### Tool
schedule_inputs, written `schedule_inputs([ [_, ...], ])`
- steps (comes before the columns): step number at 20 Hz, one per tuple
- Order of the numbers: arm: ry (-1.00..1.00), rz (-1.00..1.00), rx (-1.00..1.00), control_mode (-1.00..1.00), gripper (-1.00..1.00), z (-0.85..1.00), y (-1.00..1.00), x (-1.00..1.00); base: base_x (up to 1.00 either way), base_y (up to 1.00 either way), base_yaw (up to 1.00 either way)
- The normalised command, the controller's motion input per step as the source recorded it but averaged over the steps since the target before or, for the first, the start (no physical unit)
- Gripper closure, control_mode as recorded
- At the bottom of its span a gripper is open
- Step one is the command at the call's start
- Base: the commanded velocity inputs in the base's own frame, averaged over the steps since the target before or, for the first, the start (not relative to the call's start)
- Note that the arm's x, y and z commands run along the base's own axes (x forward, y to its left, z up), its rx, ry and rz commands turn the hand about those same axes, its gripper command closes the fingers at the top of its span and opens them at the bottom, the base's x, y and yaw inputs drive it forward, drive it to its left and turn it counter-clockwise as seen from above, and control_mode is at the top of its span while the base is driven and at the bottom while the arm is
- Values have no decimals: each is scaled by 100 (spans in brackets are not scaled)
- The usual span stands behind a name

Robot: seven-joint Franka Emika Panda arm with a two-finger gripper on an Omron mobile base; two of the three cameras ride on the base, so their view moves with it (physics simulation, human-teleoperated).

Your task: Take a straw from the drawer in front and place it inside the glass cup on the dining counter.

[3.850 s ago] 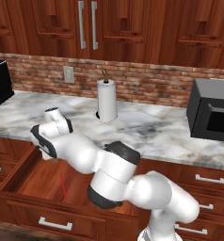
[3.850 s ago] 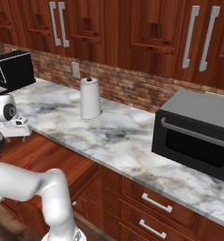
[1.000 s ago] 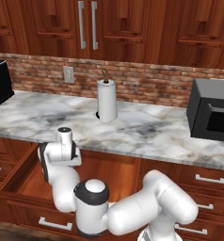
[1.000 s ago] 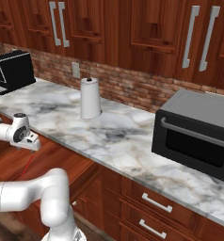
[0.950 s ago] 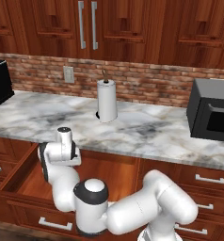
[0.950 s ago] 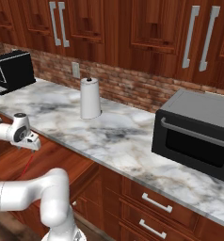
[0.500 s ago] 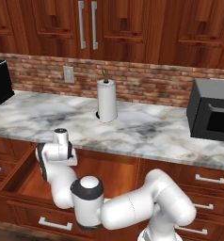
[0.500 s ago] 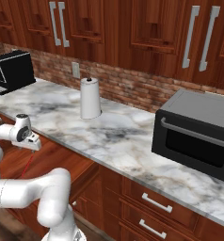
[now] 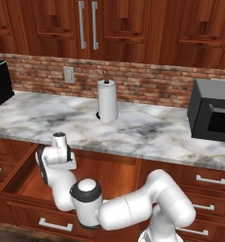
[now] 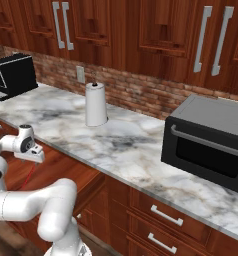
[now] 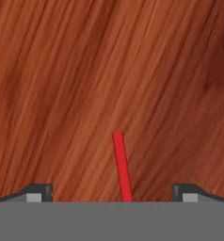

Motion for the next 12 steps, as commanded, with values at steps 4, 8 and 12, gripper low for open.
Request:
schedule_inputs([
  [4, 0, 0, -2, -100, -100, -36, 0, 0, 0, 0, 0],
  [8, 0, 0, -1, -100, -100, -33, 0, 0, 0, 0, 0],
  [12, 2, 0, -1, -100, -100, -32, 0, 0, 0, 0, 0],
])
